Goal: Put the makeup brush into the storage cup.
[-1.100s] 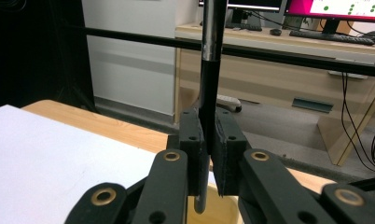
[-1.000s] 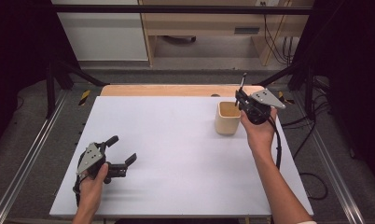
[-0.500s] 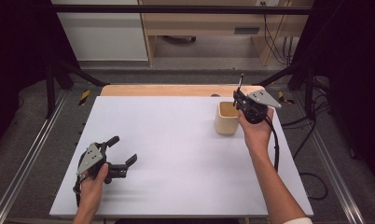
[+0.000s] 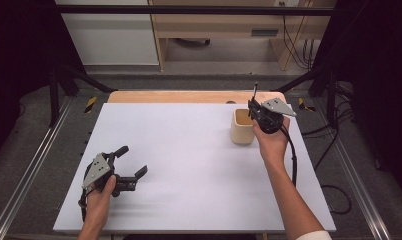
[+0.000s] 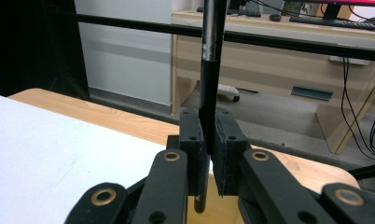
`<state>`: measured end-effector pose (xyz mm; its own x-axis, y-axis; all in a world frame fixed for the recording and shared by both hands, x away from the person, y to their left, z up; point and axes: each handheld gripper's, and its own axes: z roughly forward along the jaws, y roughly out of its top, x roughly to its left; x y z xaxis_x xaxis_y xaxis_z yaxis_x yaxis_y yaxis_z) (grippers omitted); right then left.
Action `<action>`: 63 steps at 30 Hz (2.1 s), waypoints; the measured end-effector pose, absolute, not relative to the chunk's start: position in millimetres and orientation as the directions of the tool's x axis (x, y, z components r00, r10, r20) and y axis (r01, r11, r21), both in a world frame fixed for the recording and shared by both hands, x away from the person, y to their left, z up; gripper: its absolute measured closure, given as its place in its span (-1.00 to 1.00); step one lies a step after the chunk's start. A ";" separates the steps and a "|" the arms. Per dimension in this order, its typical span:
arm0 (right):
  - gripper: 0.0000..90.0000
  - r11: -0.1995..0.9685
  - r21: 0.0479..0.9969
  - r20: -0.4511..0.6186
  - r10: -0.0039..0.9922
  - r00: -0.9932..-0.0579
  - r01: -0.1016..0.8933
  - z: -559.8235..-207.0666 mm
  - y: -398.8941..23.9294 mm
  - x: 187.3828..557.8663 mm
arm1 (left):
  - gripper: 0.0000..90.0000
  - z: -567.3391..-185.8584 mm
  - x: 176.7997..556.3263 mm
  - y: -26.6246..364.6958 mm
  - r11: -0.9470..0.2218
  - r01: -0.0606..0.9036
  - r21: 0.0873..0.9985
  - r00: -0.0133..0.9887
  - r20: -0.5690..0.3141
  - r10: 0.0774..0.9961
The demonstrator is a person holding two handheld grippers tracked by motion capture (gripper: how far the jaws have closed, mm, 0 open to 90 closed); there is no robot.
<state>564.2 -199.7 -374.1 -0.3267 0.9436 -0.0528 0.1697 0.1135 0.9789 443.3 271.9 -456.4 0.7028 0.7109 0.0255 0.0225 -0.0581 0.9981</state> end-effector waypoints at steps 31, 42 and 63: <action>0.86 0.134 0.969 -0.056 0.939 -0.340 0.210 -396.9 -193.5 564.2 | -0.97 -456.3 442.8 271.1 -0.066 0.017 0.998 0.710 0.034 0.703; 0.86 0.129 0.967 -0.048 0.939 -0.341 0.220 -401.0 -193.5 564.0 | -0.97 -456.2 442.8 271.3 -0.066 0.017 0.998 0.709 0.035 0.704; 0.86 0.146 0.960 -0.056 0.936 -0.348 0.238 -407.0 -190.6 560.4 | -0.97 -456.0 442.8 271.9 -0.068 0.014 0.998 0.708 0.038 0.705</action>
